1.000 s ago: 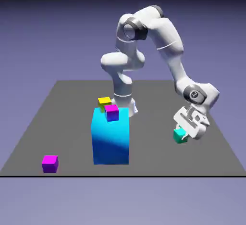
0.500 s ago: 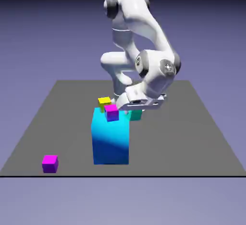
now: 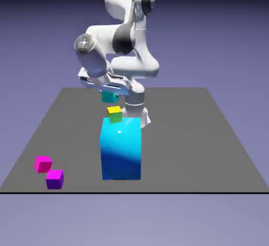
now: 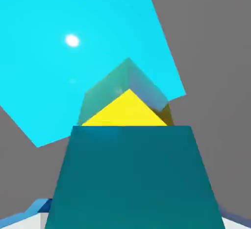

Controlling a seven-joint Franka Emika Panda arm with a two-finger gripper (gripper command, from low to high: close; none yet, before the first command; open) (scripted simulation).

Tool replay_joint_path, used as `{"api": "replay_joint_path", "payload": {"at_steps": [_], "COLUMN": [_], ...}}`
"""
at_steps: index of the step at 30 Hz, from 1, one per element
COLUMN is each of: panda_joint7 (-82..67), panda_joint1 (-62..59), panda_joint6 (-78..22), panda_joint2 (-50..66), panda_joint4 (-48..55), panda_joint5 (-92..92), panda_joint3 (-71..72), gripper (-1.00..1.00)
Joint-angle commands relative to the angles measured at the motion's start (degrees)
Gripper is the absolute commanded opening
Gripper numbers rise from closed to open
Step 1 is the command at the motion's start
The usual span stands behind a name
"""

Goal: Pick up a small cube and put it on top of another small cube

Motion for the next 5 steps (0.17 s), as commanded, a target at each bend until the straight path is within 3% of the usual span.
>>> {"api": "replay_joint_path", "payload": {"at_steps": [1, 2, 3, 5], "panda_joint7": [0.0, 0.0, 0.0, 0.0], "panda_joint1": [0.0, 0.0, 0.0, 0.0], "panda_joint6": [1.8, 2.4, 2.4, 0.6], "panda_joint2": [-0.3, -0.4, -0.4, -0.1], "panda_joint4": [-2.1, -2.8, -2.8, -0.7], "panda_joint5": [-0.1, -0.1, -0.1, -0.1], "panda_joint3": [0.0, 0.1, 0.1, 0.0], "gripper": [-1.00, -1.00, 1.00, 1.00]}}
